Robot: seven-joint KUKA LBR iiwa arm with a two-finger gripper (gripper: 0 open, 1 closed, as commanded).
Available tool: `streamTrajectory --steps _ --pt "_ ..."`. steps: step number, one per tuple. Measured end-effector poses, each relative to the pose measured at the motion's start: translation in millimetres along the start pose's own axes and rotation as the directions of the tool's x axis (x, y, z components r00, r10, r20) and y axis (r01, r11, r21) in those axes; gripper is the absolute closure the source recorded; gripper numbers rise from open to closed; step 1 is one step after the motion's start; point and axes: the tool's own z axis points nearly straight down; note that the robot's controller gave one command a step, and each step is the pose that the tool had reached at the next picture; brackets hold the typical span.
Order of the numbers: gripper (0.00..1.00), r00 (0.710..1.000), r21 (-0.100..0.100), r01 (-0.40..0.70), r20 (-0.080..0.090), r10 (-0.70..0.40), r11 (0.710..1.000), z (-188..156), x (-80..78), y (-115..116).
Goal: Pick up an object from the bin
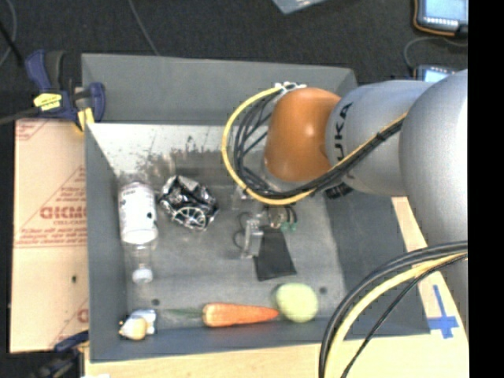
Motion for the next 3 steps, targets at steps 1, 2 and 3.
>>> streamTrajectory --steps 1,2,3 --pt "0.00 1.000 0.001 -0.011 0.001 0.011 1.000 13.9 -4.0 -39.4" --pt "1.00 1.000 0.000 -0.004 0.004 0.004 1.000 26.4 8.4 -68.4" --pt "1.00 1.000 0.000 -0.005 0.004 0.005 1.000 26.4 8.4 -68.3"
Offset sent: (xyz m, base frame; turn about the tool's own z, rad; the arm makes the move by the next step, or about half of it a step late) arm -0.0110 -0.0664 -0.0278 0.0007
